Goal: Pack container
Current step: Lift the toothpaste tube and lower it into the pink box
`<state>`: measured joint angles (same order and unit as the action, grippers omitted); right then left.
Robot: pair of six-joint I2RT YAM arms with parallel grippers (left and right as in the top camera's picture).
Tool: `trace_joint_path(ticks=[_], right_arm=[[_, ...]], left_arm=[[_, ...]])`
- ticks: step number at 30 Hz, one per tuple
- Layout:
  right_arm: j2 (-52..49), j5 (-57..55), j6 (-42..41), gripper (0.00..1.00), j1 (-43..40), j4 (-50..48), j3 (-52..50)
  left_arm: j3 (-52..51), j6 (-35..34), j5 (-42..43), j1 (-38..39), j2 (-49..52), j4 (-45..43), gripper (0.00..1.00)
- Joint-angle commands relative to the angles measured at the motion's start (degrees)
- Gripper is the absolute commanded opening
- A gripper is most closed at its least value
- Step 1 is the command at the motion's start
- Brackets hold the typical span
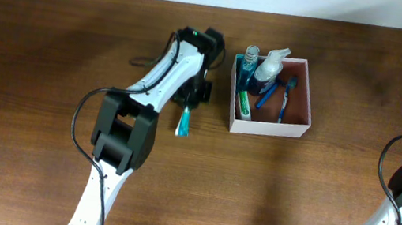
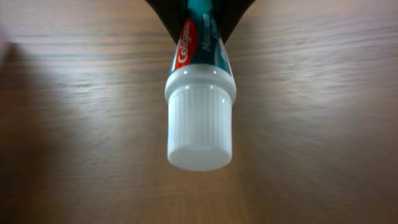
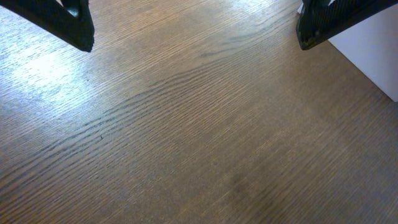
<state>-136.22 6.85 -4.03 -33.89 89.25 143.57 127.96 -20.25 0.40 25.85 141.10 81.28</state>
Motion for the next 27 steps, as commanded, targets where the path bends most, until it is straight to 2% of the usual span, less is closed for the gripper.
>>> trace_joint_path(ticks=[1, 6, 11, 13, 23, 27], right_arm=[[0.8, -0.7, 0.2, 0.99, -0.3, -0.2, -0.1], [0.8, -0.7, 0.1, 0.99, -0.3, -0.2, -0.1], [0.8, -0.7, 0.2, 0.99, -0.3, -0.2, -0.1], [0.8, -0.7, 0.2, 0.99, -0.3, -0.2, -0.1], [0.8, -0.7, 0.1, 0.99, -0.3, -0.2, -0.1], [0.8, -0.7, 0.1, 0.99, -0.3, -0.2, -0.1]], left_arm=[[10.6, 1.2, -5.5, -0.8, -2.5, 2.1, 0.13], [27.3, 3.5, -5.8, -0.3, -2.5, 5.4, 0.12], [40.3, 5.7, -5.8, 2.2, -2.6, 4.9, 0.13], [43.2, 7.5, -5.8, 3.9, -2.6, 3.6, 0.17], [41.3, 14.2, -5.6, 11.8, -2.3, -3.3, 0.17], [38.9, 14.4, -5.6, 13.5, -2.2, -5.2, 0.15]])
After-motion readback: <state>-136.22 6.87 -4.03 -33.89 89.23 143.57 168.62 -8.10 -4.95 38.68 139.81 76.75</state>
